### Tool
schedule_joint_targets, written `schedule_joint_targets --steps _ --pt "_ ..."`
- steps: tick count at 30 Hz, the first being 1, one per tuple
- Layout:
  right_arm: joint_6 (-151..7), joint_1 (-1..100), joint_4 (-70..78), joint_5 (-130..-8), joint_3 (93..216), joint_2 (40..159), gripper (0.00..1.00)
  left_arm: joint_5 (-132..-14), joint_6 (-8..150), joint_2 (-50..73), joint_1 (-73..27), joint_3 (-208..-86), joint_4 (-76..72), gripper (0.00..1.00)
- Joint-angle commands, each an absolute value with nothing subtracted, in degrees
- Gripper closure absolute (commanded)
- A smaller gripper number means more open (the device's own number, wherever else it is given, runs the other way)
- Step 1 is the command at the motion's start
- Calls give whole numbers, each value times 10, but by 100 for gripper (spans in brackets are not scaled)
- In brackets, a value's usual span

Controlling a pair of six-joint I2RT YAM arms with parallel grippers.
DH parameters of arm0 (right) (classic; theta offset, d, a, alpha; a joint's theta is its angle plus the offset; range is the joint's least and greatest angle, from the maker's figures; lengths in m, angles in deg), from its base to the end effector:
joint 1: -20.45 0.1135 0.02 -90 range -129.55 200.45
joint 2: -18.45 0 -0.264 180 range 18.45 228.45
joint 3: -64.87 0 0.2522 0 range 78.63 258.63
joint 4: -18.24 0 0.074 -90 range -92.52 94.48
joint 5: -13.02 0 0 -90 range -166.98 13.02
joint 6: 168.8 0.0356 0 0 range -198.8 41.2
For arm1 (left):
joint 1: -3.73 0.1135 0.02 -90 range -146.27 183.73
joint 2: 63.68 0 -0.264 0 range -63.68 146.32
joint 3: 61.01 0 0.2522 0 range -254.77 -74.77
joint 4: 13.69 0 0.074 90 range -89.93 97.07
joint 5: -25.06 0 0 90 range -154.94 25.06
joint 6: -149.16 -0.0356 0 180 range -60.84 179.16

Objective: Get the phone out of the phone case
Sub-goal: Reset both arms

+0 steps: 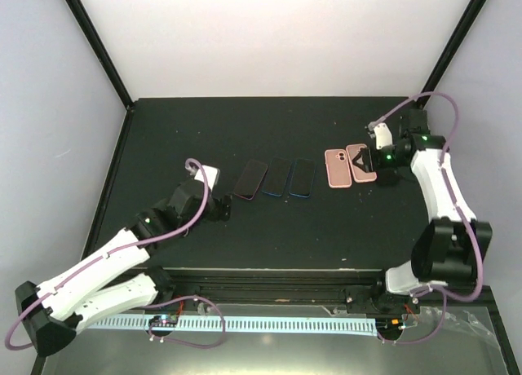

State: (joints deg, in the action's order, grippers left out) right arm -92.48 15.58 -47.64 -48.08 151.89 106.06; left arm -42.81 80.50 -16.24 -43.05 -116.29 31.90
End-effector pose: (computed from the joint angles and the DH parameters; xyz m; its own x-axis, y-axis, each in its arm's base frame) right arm 0.3035 -0.0086 0.2783 -0.8597 -0.1345 -0.4927 -0.3306 0.8819 0.3361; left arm 0.1302 -0.1190 0.2769 -0.5619 0.1057 -0.8204 0.2862 0.9554 -0.0729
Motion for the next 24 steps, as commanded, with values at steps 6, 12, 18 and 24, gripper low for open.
schedule_joint_targets --steps 6,12,18,24 --pt "-904 155 -406 -467 1495 823 48 -421 711 -104 -330 -1312 403 1" --pt "-854 156 -352 -524 1487 743 5 -405 689 -117 -311 -1364 396 1" --pt "-792 155 -255 -506 1415 685 0 -387 659 -145 -308 -1342 354 1" --pt "-650 156 -118 -582 1261 632 0 -354 656 -216 -303 -1225 259 1"
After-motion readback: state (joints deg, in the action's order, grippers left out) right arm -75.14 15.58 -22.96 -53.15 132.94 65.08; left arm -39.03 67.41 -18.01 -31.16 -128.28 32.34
